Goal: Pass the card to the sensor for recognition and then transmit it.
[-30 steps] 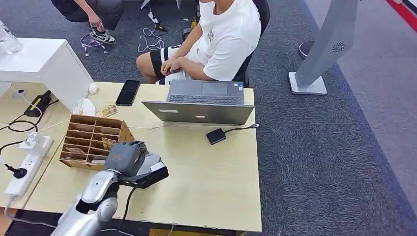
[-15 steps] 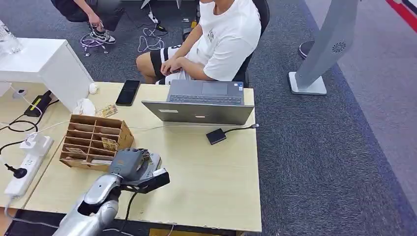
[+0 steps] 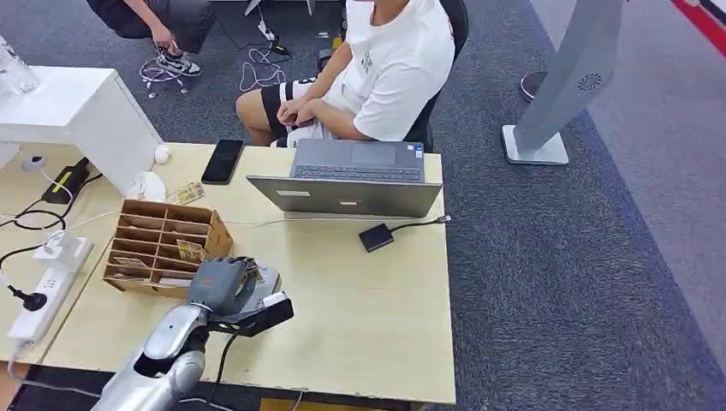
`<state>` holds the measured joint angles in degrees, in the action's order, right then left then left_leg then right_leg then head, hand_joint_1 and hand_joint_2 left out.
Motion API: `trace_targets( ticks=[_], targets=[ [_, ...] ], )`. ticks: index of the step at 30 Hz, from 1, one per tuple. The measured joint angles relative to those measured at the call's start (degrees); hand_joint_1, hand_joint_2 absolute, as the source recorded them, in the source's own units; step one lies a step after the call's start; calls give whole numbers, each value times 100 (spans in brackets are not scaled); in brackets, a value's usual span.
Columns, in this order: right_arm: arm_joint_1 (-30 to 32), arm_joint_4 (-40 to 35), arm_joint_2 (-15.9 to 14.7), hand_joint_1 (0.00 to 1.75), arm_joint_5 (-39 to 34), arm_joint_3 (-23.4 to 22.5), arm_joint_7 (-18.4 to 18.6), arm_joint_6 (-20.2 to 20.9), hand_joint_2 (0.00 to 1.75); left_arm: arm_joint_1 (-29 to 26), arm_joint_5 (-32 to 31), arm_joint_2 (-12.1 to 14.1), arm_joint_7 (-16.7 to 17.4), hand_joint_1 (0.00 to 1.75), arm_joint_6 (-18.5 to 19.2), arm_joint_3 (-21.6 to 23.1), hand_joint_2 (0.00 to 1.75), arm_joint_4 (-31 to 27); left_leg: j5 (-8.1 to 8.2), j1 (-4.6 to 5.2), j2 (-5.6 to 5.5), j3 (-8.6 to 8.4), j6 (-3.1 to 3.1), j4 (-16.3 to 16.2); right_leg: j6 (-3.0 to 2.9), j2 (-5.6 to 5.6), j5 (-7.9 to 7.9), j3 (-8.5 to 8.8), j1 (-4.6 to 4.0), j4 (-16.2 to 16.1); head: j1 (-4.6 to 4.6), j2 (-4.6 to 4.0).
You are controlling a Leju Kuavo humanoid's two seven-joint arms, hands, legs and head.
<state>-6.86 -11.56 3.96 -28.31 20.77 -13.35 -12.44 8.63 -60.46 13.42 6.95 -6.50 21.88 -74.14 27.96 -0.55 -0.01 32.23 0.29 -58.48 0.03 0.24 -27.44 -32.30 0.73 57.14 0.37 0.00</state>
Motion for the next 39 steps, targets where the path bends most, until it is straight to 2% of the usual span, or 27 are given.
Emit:
trace_targets(
  ticks=[2, 7, 16, 23, 26, 30, 34, 39],
  targets=[
    [1, 0, 0, 0, 39, -35, -13, 2, 0, 33, -61, -39, 2, 175, -213, 0, 175, -167, 0, 1, -6, 1, 0, -1, 0, -4, 0, 0, 0, 0, 0, 0],
    [-2, 0, 0, 0, 77, -81, -39, 24, 0, 341, 66, 13, 24, 175, -122, -68, 175, -740, 0, 0, -5, 3, 0, -1, 0, -3, 0, 1, 0, 0, 0, 0],
    [0, 0, 0, 0, 140, -116, -44, 33, 0, 481, 96, 77, 7, 175, -187, -101, 175, -1029, 0, -2, -3, 3, 0, -1, 0, -2, 0, -3, -1, 0, 0, 0],
    [-21, -2, 22, 0, 387, -116, 77, -4, 0, 1460, 101, 219, 134, 175, -45, -171, 175, -1121, -12, -2, -12, 9, -4, -1, -2, -7, 8, -2, -1, 1, 0, -2],
    [-77, -4, 44, 0, 520, -116, 188, -9, 0, 2231, -61, 287, 258, 175, -8, -216, 175, -882, -15, -2, -11, 6, -4, -2, -5, -7, 13, -2, -1, 3, 0, 0],
    [-121, -9, 57, 0, 590, -116, 262, -15, 0, 2850, -232, 380, 293, 175, -41, -240, 175, -331, -15, -2, -9, 6, -5, -2, -6, -4, 14, -2, -1, 5, 0, 0],
    [-124, -9, 59, 0, 645, -116, 297, -33, 0, 3042, -210, 437, 228, 175, -248, -282, 175, 33, -15, -2, -8, 7, -5, -2, -6, -3, 13, -5, -1, 5, 0, 0],
    [-119, -9, 59, 0, 669, -116, 297, -33, 0, 3050, -221, 470, 210, 175, -321, -293, 175, 197, -14, -2, -9, 11, -5, -1, -6, -3, 13, -7, -1, 4, 0, 0]
  ],
)
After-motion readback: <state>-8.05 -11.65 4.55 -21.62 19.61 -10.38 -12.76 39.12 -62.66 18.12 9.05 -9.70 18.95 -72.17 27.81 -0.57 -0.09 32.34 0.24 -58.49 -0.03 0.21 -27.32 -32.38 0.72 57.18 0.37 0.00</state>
